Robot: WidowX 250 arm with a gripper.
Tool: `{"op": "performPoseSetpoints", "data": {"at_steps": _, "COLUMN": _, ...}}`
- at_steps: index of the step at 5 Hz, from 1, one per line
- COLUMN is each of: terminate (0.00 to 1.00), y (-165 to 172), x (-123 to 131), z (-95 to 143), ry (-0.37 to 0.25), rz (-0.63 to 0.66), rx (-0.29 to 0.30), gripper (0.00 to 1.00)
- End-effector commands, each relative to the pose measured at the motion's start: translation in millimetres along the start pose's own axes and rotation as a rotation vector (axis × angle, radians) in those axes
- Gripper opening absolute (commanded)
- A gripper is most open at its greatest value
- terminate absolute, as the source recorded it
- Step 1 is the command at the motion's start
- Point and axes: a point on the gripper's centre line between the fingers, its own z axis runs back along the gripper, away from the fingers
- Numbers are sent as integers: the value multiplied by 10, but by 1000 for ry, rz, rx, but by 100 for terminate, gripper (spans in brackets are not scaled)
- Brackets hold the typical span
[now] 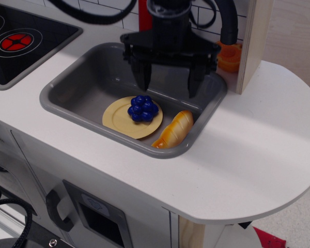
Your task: Take blueberries off plate sink
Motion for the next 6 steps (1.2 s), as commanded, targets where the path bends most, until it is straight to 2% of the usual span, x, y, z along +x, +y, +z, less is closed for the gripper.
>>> {"op": "performPoseSetpoints", "data": {"at_steps": 1, "terminate": 0, "y": 413, "x": 287, "z": -137, "ry": -63, "rz": 59, "rx": 3, "gripper": 100}}
{"op": "performPoseSetpoints", "data": {"at_steps": 2, "terminate": 0, "y": 635, "x": 465, "z": -194, "ry": -89, "rz": 112, "rx": 3, "gripper": 100}}
{"op": "performPoseSetpoints", "data": {"at_steps": 3, "terminate": 0, "y": 774, "x": 560, "z": -363, "ry": -66, "rz": 110, "rx": 19, "gripper": 100}}
{"op": "performPoseSetpoints", "data": {"at_steps": 4, "terminate": 0, "y": 745, "x": 595, "z": -485, "ry": -32, "rz": 140, "rx": -10, "gripper": 100}}
{"op": "performPoseSetpoints", "data": {"at_steps": 5, "terminate": 0, "y": 736, "x": 638, "z": -603, "ry": -42, "rz": 192, "rx": -12, "gripper": 100}}
{"op": "performPoseSetpoints", "data": {"at_steps": 6, "terminate": 0, "y": 764, "x": 660, "z": -749, "ry": -88, "rz": 219, "rx": 25, "gripper": 100}}
